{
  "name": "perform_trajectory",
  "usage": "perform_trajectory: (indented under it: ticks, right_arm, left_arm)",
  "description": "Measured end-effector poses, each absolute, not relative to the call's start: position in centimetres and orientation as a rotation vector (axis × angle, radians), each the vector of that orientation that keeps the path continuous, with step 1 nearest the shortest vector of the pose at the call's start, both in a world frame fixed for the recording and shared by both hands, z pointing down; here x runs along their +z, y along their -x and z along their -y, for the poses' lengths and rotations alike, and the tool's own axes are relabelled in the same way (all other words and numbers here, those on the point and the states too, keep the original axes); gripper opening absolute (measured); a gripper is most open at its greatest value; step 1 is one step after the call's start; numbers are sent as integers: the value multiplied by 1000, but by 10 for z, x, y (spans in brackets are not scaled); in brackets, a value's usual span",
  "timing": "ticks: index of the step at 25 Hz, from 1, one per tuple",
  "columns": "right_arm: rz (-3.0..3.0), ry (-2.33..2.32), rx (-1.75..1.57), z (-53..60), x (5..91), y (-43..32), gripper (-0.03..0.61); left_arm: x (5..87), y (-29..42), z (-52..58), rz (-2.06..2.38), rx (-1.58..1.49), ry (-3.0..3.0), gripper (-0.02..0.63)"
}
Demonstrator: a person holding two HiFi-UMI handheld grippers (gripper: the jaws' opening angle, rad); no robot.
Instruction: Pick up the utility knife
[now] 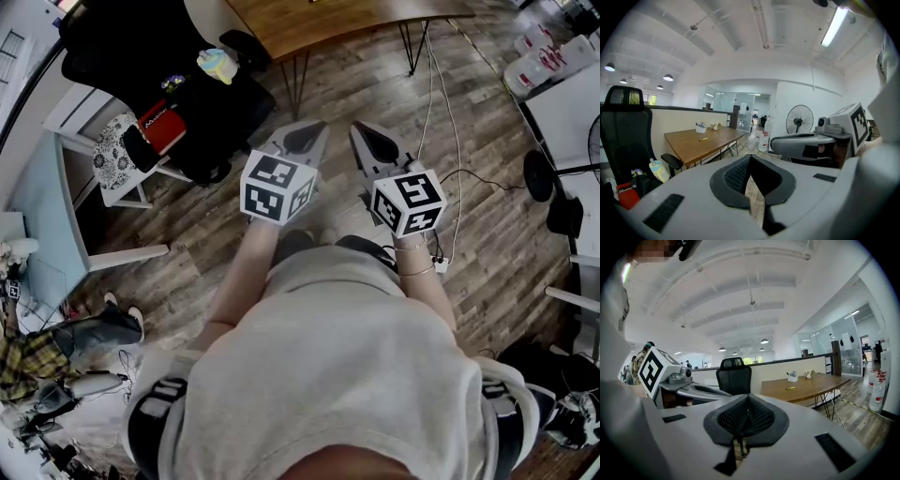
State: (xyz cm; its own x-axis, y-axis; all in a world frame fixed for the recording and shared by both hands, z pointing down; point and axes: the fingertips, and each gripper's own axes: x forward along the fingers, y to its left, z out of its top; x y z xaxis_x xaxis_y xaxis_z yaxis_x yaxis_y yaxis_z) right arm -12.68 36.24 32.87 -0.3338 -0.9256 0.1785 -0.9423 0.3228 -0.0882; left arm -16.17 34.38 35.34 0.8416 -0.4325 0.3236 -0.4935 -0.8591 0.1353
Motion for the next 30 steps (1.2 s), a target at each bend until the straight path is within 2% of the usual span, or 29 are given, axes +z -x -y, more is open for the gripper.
perform_trajectory:
  ticks: [3, 6, 17, 30]
  right_arm:
    - [2455, -1776, 275, -363, 332, 115, 9]
    - [2453, -1780, 282, -364, 336, 103, 66]
    - [2434, -1813, 300, -363, 349, 76, 138]
    - [2403, -1843, 353, -295, 364, 32, 143]
  left_arm:
    - [358, 156, -345, 723, 442, -2814, 12]
    - [361, 148, -346, 729, 442, -2810, 12]
    - [374, 135, -337, 764, 448, -2756, 12]
    - [396, 103, -257, 751, 475, -2706, 12]
